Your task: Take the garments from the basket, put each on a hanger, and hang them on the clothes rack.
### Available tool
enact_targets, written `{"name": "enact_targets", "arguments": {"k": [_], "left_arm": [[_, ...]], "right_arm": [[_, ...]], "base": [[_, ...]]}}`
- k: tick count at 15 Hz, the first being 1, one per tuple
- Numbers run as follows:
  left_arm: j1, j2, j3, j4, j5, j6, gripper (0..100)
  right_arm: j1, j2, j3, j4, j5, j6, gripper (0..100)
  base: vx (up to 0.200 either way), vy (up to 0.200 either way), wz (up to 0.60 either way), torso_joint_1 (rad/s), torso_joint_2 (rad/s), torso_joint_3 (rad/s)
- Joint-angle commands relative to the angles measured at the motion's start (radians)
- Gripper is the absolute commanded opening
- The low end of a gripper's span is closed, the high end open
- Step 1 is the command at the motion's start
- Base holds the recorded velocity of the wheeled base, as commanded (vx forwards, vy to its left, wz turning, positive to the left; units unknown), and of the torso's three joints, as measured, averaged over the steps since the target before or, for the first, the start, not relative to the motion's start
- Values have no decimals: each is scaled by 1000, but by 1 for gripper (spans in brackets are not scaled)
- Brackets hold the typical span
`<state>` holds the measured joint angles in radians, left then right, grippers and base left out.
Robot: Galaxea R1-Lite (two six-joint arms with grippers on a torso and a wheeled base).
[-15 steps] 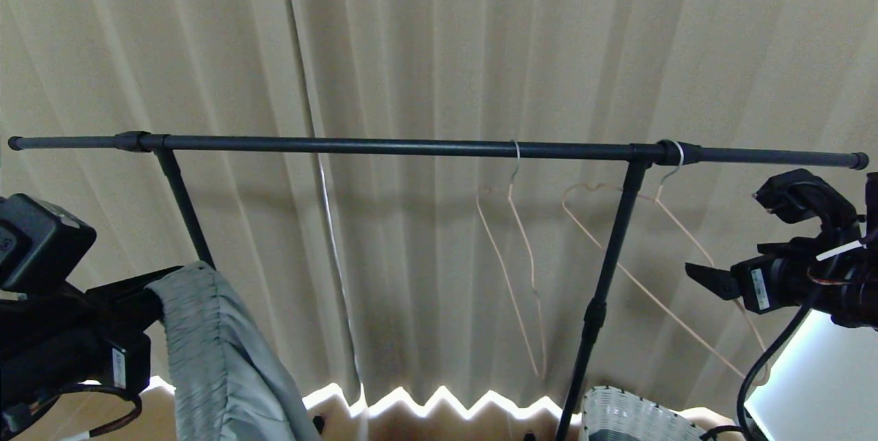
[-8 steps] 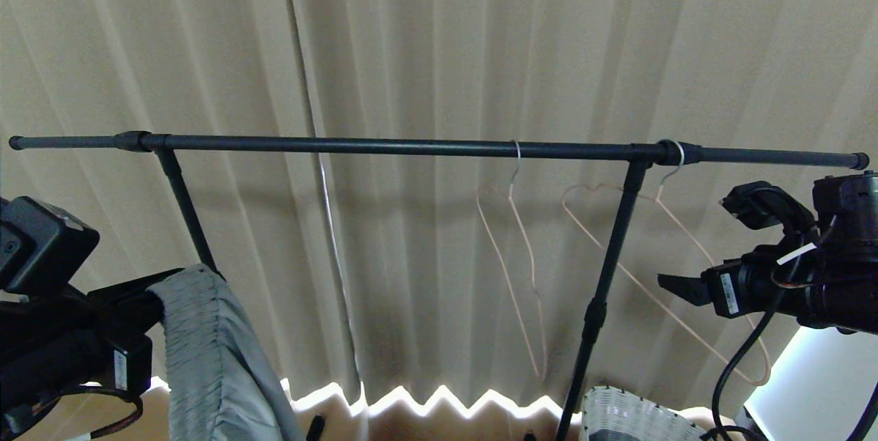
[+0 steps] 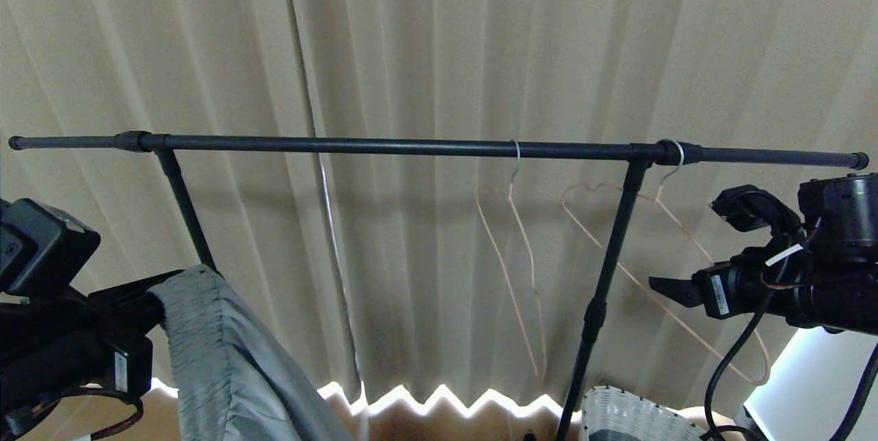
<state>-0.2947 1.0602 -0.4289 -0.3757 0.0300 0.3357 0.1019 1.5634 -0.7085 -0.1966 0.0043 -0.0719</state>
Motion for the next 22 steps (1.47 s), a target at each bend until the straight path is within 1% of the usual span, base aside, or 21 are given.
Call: {"name": "enact_targets", "arguments": {"k": [1,4,5,8,12,17,19,22], "left_arm": [[-1,3,1,0,1,0,0],[0,0,-1,0,1,0,0],[0,0,-1,0,1,0,0],[0,-2,-1,0,1,2,0],[0,-2,1,0,2,2,0],[0,-2,-1,0,2,9,0],[2,-6,2,0,2,9,0],[3,-11,7,0,2,9,0]], "right_arm": [[-1,21,-3,-1,2,-2,100],[-1,18,-12,0,2,-2,100],[-1,18,-14,-1,2,-2,0],[-1,4,-11,-1,0,0,0],[-4,-60,12,-3,-1,3,0],[-7,-123,17,-3,-7,3,0],[-24,-181,40,-1,-9,4,0],[-53,-256,113,-6,-21,0,0]], "base": [[0,0,0,0,0,0],[0,0,0,0,0,0],[0,0,0,0,0,0],[0,0,0,0,0,0],[0,0,0,0,0,0],[0,0,0,0,0,0],[0,0,0,0,0,0],[0,0,0,0,0,0]]}}
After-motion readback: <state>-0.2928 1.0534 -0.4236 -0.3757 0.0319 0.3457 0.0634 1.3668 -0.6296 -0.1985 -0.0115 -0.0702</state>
